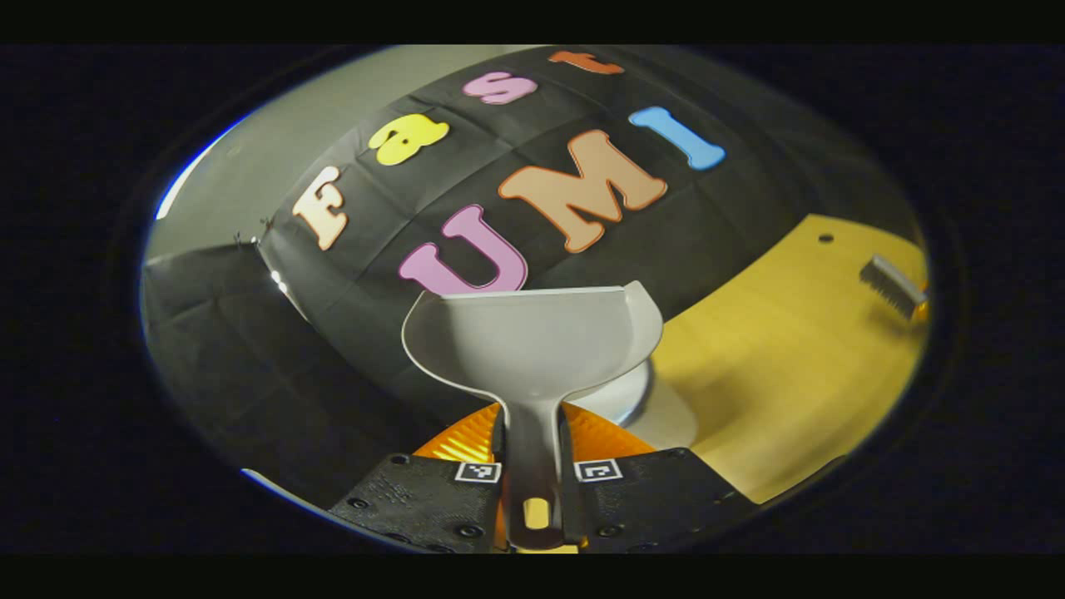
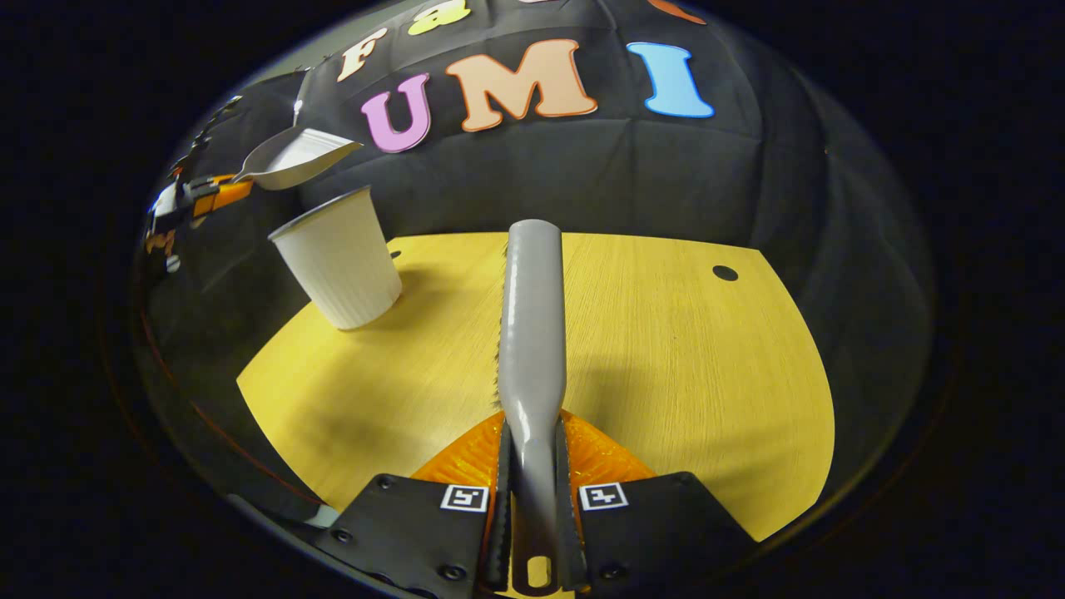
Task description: Pick up the small broom and dustpan from the desktop, sweep the trash into the dustpan with the broom, and then empty the trash into the garbage bin.
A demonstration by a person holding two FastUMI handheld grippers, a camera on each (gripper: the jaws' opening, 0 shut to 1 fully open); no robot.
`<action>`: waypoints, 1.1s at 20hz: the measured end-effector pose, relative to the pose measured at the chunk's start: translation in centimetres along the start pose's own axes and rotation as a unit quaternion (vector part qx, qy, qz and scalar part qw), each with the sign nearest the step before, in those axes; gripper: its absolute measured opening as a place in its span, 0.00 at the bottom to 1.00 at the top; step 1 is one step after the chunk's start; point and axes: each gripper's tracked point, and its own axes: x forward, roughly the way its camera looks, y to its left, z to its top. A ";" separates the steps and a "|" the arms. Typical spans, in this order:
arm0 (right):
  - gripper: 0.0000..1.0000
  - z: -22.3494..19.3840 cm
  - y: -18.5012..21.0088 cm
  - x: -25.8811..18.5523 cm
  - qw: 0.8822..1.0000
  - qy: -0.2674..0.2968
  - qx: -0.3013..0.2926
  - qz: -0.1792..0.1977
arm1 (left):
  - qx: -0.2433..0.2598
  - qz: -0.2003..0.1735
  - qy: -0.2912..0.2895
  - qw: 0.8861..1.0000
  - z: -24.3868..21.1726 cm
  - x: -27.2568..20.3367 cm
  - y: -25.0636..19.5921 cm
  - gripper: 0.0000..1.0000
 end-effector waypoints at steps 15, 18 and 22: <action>0.25 -4.8 0.3 0.1 0.994 0.043 0.047 -0.089 | -0.195 -0.147 0.138 0.960 -12.2 -4.5 -20.8 0.16; 0.25 -7.0 0.8 0.9 0.992 0.072 0.033 -0.098 | -0.190 -0.164 0.172 0.953 -13.7 -4.1 -21.5 0.17; 0.25 -9.2 1.0 1.0 0.988 0.110 0.020 -0.109 | -0.172 -0.178 0.195 0.949 -14.4 -3.7 -22.4 0.18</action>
